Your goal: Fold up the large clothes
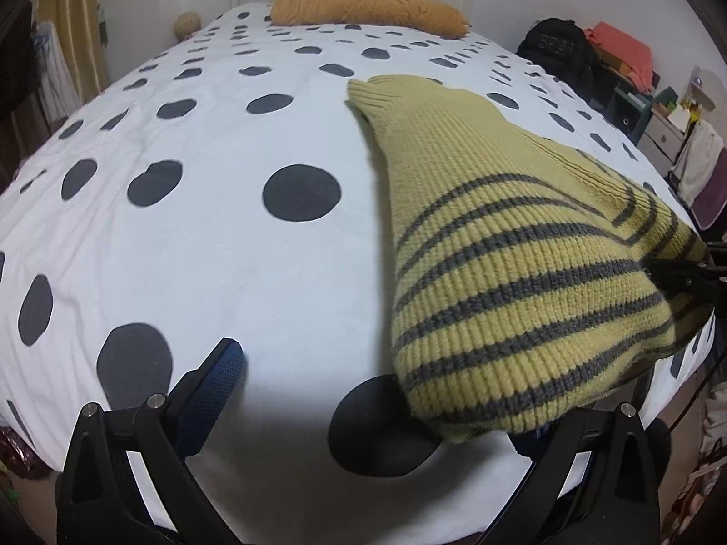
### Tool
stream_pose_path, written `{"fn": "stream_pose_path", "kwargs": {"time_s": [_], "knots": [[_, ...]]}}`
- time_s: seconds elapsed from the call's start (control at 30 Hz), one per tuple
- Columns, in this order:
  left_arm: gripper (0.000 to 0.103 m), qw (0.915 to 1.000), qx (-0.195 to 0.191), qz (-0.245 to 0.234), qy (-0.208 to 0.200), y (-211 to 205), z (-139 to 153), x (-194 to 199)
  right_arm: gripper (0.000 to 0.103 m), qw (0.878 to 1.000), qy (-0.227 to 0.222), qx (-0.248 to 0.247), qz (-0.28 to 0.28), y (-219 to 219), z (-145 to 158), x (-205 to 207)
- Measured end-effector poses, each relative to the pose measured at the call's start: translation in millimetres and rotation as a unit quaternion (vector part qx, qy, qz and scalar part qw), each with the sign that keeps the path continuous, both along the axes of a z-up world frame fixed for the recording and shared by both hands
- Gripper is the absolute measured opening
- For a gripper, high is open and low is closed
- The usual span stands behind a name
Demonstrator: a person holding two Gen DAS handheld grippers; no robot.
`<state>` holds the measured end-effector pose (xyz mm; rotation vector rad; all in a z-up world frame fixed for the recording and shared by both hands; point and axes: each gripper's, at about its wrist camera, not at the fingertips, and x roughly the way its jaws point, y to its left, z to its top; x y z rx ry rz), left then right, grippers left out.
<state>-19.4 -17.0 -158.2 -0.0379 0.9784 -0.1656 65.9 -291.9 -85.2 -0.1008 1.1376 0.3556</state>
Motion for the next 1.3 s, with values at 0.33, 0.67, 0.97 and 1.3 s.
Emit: {"fn": "stream_pose_path", "kwargs": {"time_s": [0.33, 0.67, 0.97, 1.3], "knots": [[0.103, 0.999, -0.026, 0.006, 0.037, 26, -32, -3, 0.024, 0.998, 0.036, 0.029, -0.052, -44, -29, 1], [0.081, 0.9904, 0.042, 0.125, 0.044, 85, -29, -28, 0.026, 0.994, 0.025, 0.07, -0.077, -56, -35, -5], [0.083, 0.9964, -0.046, 0.069, -0.017, 88, 49, 3, 0.04, 0.99, -0.027, 0.073, -0.116, -65, 22, -28], [0.086, 0.9969, -0.029, -0.071, -0.016, -32, 39, 29, 0.045, 0.989, 0.0, 0.14, -0.052, 3, 18, 98]]}}
